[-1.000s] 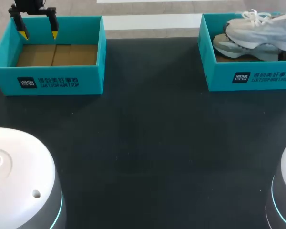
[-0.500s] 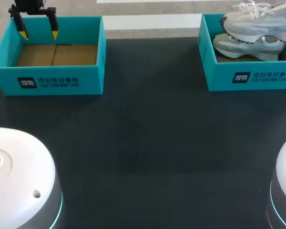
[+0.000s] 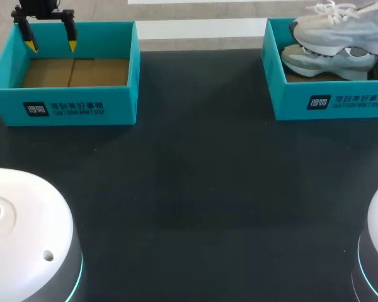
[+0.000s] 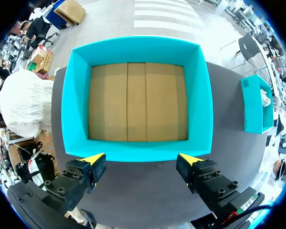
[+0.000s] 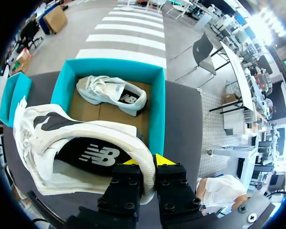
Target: Take the shoe out of the shoebox, open the shoe tongue, remove and reinsert the insole, then place the shoe into the shoebox
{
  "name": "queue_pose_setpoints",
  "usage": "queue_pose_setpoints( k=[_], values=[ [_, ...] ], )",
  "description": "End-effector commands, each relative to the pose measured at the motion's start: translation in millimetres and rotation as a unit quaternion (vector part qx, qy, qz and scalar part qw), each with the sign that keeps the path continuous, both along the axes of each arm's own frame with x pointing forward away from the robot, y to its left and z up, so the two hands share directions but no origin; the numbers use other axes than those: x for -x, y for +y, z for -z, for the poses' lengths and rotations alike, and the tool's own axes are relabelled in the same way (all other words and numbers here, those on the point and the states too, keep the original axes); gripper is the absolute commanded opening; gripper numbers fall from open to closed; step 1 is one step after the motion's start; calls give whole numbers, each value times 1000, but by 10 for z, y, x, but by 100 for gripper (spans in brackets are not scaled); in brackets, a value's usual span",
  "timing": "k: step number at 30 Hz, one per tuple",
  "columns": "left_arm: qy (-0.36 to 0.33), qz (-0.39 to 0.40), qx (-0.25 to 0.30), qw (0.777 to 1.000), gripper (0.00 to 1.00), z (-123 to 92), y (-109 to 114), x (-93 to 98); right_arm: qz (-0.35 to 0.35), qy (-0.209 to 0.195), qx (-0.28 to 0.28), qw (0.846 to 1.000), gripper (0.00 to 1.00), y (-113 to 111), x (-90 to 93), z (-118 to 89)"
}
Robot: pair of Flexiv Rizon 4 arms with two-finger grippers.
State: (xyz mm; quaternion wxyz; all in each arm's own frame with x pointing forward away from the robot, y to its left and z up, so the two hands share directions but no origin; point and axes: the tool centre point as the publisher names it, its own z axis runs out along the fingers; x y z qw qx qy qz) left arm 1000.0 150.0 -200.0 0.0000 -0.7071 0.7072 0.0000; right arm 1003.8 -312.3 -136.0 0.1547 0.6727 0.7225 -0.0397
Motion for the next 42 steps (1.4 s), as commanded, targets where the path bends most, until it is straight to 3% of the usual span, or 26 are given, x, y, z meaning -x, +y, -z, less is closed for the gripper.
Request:
queue_pose_setpoints(
  k=[1,23,30,42],
  values=[
    [0,0,0,1000,100,0,0,0,0,-1,0,1000,0,2,11,-18],
    [0,0,0,1000,100,0,0,0,0,-1,0,1000,0,2,11,-18],
    [0,0,0,1000,100,0,0,0,23,-5,8,1000,0,332,182,-72],
    [0,0,0,1000,100,0,0,0,24,-1,9,1000,0,1053,635,-105]
  ],
)
